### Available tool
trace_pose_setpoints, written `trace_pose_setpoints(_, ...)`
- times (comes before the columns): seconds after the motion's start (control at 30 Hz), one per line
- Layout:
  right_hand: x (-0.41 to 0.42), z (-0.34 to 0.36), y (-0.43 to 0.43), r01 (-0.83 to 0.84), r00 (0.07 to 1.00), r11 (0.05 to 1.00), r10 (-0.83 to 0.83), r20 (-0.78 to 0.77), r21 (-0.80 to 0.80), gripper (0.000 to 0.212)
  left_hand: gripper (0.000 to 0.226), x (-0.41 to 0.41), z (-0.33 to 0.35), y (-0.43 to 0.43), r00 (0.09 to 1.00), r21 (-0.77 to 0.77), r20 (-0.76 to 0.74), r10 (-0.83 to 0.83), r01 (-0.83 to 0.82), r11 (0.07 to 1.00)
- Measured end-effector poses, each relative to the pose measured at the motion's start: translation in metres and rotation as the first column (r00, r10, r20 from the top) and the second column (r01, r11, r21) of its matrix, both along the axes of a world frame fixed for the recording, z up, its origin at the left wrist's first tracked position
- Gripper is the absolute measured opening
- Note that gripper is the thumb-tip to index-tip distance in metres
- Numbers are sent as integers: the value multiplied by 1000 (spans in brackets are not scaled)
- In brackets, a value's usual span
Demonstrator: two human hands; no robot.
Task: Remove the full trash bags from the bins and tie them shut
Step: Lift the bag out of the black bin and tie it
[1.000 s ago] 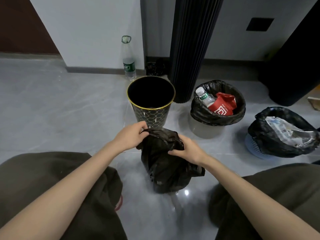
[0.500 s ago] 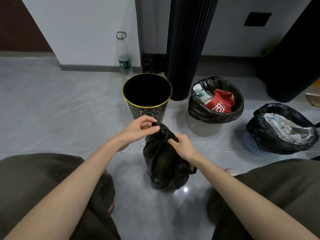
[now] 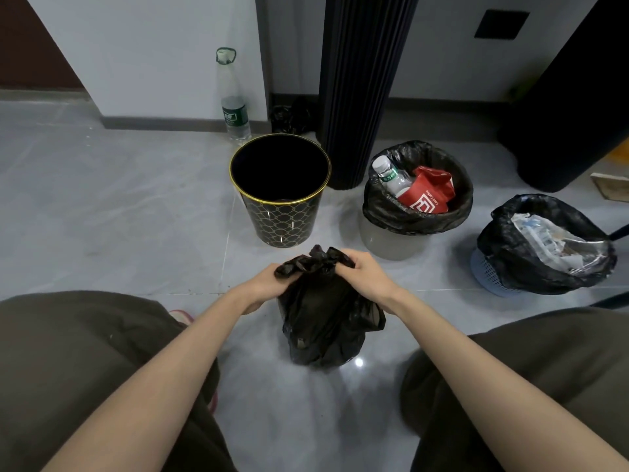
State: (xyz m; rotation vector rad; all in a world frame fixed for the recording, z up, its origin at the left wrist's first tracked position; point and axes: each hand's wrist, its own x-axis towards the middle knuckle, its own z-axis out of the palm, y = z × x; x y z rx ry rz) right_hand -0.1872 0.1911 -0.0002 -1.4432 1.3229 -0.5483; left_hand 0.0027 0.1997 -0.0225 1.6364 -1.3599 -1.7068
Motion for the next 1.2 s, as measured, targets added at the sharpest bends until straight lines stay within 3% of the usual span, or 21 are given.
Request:
trace_pose_setpoints(0.13,-11,-4,-7,42,988,995,-55,-142,-91,22,53,4,-1,-5,913,141,-286,291,-260,955)
trace_pose_setpoints(0.27,-5,-12,-5,-110,929,984,52,-366,-140,30,48,-1,-1,-7,805,158,-399,439,-411,898)
trace_pose_setpoints(0.4,8,-21,-2,-243,906,967,197,-375,-79,54,42,-15,4,-7,849,112,-393,354,-338,935)
trace_pose_setpoints(0.5,20,-27,0,-297,877,954,257,-407,-37,74,39,-25,11,-8,821,114,-391,415,-404,908)
trace_pose_setpoints(0.63,36,-39,4,-260,892,963,214,-397,-64,45,31,-31,16,-15,686,249,-514,515,-455,855)
trace_pose_setpoints(0.83,44,-45,6,-212,788,964,72,-612,-160,45,33,-32,26,-22,528,427,-600,602,-425,798)
trace_pose_setpoints(0.97,42,-53,6,-306,712,931,84,-698,-200,40,35,-18,27,-30,409,485,-611,678,-483,729)
trace_pose_setpoints(1.0,41,-55,7,-321,704,926,93,-704,-199,37,34,-11,28,-31,415,459,-608,676,-511,727)
trace_pose_setpoints(1.03,40,-56,7,-329,702,924,102,-705,-195,32,33,-2,26,-31,487,392,-581,652,-535,749)
trace_pose_setpoints(1.1,38,-58,7,-323,701,930,109,-704,-178,26,37,16,18,-26,728,234,-455,514,-459,857)
trace_pose_setpoints(1.13,37,-57,6,-309,705,936,107,-701,-168,25,60,22,12,-21,833,205,-380,402,-348,915)
trace_pose_setpoints(1.2,37,-55,6,-282,716,947,102,-690,-152,25,117,29,-3,-5,955,221,-229,188,-138,965)
